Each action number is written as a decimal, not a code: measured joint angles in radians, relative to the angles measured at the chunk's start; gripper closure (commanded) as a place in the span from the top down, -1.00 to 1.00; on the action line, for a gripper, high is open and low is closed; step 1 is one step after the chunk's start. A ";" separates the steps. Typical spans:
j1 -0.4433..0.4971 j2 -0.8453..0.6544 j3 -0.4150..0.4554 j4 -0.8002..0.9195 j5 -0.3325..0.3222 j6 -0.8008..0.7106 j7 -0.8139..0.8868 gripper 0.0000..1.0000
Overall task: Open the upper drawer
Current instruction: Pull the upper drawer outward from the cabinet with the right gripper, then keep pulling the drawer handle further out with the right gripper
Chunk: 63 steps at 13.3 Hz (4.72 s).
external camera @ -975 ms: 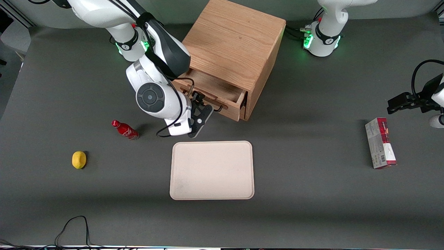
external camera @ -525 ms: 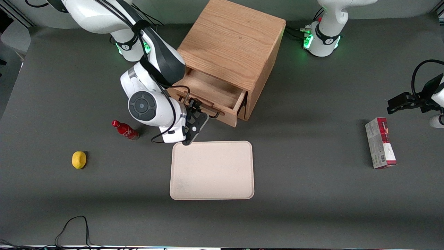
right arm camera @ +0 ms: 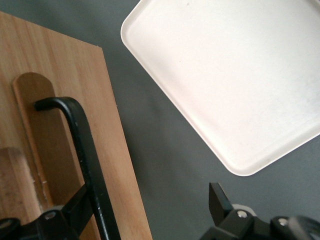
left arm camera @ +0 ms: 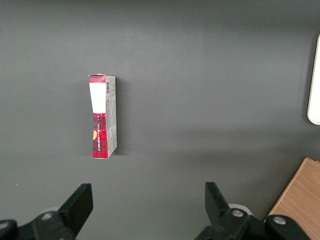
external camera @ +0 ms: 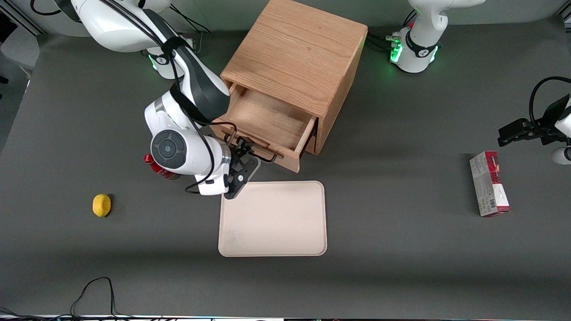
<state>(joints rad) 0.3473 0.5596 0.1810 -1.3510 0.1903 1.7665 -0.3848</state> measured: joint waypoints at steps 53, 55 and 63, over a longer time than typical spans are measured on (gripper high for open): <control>-0.146 0.131 -0.003 0.151 0.001 0.084 -0.017 1.00; -0.146 0.131 -0.003 0.153 0.001 0.084 -0.017 1.00; -0.147 0.131 -0.002 0.163 0.002 0.069 -0.017 1.00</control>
<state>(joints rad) 0.2007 0.6909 0.1794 -1.1882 0.1924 1.8352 -0.4022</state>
